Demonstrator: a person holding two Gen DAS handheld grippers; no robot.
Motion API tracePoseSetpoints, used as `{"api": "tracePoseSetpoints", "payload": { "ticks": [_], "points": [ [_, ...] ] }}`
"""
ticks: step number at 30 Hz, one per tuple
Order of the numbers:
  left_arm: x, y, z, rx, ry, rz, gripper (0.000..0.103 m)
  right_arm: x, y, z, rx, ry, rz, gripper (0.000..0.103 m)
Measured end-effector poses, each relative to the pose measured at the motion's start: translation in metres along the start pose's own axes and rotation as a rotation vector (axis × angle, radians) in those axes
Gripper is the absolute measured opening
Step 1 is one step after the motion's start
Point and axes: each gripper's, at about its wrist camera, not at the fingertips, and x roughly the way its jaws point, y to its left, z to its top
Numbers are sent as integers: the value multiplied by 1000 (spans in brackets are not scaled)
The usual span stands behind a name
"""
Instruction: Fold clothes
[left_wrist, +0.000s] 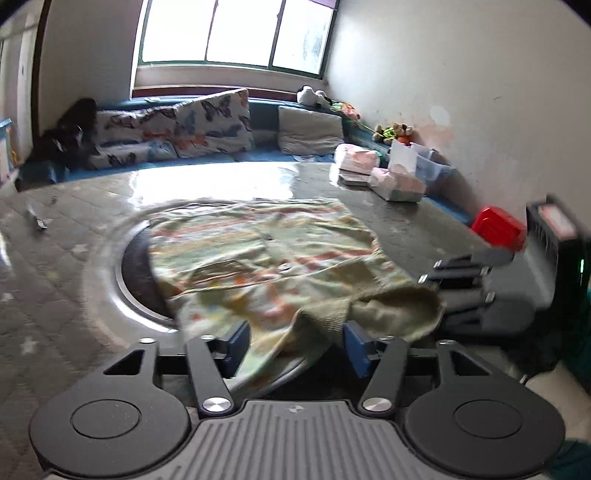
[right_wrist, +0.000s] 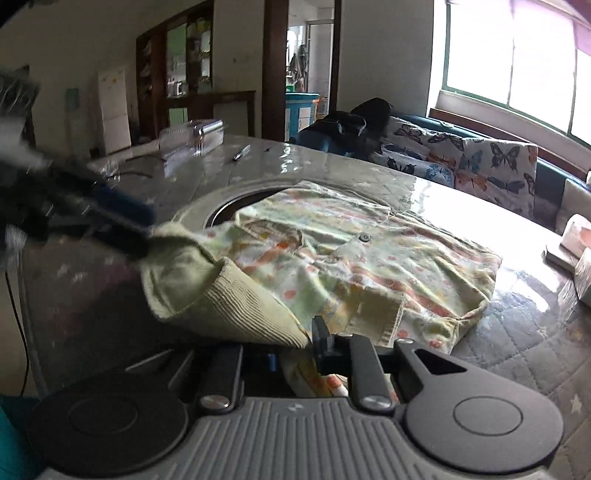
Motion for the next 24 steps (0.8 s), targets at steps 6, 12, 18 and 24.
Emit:
{"api": "tracePoseSetpoints", "payload": {
  "ticks": [6, 12, 18, 24],
  "points": [
    [0, -8, -20, 153, -21, 70, 77, 3, -8, 11, 67, 5, 5, 16],
    [19, -19, -35, 323, -54, 147, 60, 5, -9, 14, 65, 1, -3, 16],
    [20, -14, -37, 347, -69, 152, 6, -5, 1, 6, 37, -20, -7, 12],
    [-15, -27, -36, 364, -113, 101, 4, -40, 11, -1, 15, -46, 22, 10]
  ]
}}
